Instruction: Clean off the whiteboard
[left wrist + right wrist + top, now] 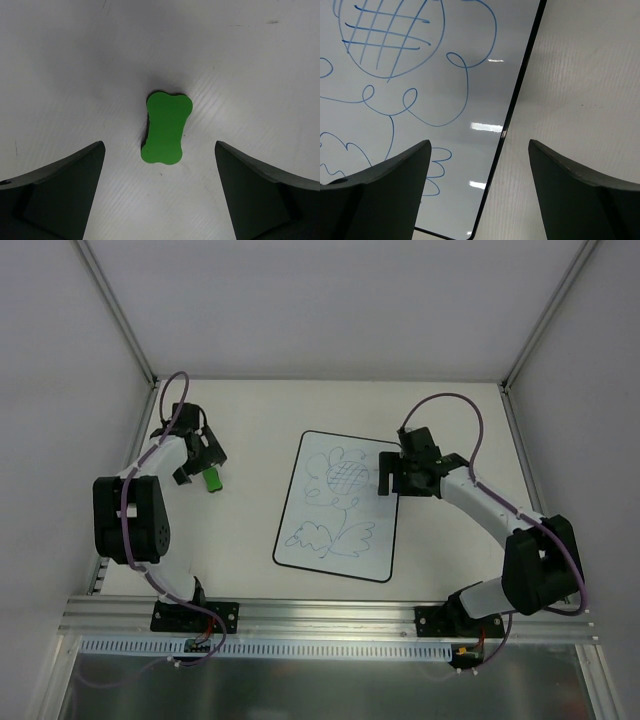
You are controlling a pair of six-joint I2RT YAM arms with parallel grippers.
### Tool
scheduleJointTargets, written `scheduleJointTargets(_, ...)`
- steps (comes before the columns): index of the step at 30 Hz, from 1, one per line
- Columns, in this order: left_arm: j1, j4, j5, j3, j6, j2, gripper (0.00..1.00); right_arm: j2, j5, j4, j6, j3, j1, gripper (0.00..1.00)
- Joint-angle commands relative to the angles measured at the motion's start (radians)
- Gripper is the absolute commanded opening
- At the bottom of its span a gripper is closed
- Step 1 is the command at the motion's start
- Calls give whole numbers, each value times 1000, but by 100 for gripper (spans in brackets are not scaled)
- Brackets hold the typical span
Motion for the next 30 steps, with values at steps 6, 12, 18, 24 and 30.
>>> scheduleJointTargets(6,8,-1,18,34,-22,70,77,-52,-37,68,17,-19,-35,83)
scheduleJointTargets(12,4,2,33,46,-2,113,65,-50,-44,75,23,-26,-39,83)
scheduleJointTargets(18,4,4,33,52,8,136,52,-64,-44,81,28,-42,-47,83)
scheduleJointTargets(24,4,4,29,75,28,162,53,-81,-36,92,39,-54,-55,83)
scheduleJointTargets(30,-2,4,37,67,41,158,24,-72,-7,104,91,-86,-88,81)
